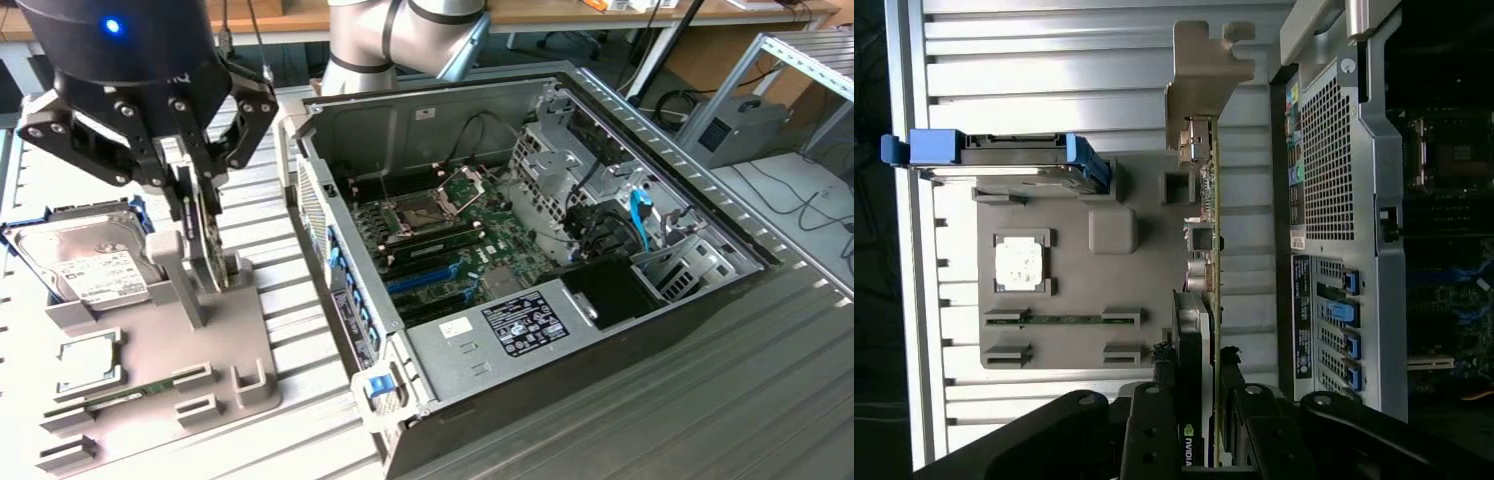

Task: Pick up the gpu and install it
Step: 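Pick up the gpu and move the gpu toward the slot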

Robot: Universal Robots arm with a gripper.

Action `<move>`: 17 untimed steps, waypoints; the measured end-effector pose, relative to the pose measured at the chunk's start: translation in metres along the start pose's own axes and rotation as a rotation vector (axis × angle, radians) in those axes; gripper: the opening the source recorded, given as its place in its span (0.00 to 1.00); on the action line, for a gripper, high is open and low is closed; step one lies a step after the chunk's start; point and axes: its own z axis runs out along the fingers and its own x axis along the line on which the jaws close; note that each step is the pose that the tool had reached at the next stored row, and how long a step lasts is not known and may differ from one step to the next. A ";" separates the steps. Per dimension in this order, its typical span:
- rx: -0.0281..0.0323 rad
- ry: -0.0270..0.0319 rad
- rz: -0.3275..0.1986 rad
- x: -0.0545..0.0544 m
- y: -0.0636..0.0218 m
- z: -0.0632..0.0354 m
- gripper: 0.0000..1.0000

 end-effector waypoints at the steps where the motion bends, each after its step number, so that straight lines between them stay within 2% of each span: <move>1: 0.0001 0.0001 0.000 0.000 0.0002 -0.0038 0.27; 10: 0.0001 0.0000 0.000 -0.001 0.0014 -0.0330 0.27; 17: 0.0001 0.0002 0.000 -0.001 0.0015 -0.0349 0.27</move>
